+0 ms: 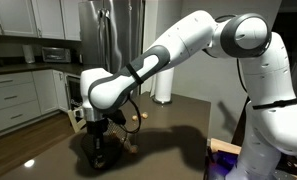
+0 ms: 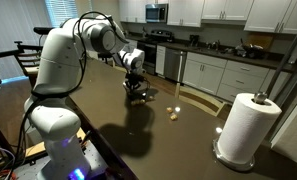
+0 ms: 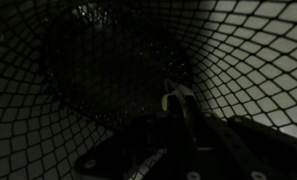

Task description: Pick up the object in the trash can and put it on the table.

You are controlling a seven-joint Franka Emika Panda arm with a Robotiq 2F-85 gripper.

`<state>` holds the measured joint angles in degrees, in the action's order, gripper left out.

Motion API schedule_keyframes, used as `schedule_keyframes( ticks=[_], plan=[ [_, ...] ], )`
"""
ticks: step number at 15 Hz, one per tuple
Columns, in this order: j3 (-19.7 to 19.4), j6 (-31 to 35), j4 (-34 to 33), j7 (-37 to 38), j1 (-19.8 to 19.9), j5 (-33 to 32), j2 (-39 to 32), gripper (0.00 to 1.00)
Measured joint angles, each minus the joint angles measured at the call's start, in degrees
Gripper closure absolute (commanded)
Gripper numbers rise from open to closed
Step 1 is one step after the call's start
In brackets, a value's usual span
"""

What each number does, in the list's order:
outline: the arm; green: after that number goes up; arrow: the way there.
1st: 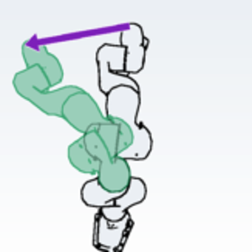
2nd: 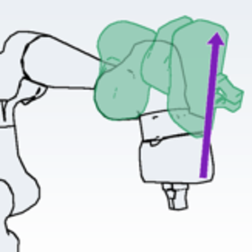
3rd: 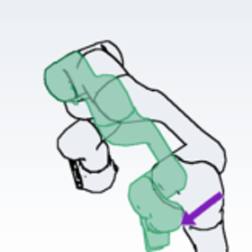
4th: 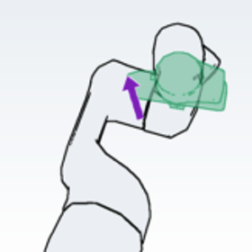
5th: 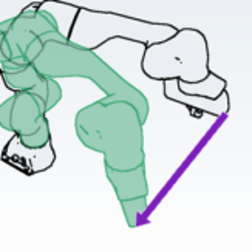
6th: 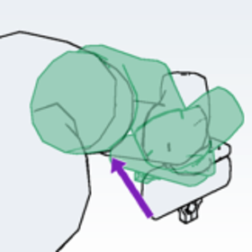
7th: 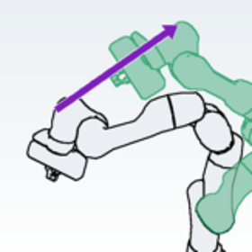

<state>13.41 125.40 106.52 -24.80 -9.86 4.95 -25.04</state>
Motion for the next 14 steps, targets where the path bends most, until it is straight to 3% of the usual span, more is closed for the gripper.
schedule_keyframes(
  ticks=[14],
  plan=[
    [-3.21, -0.04, 0.28, 7.74, -0.06, -8.68, 8.03, 0.94]
  ],
)
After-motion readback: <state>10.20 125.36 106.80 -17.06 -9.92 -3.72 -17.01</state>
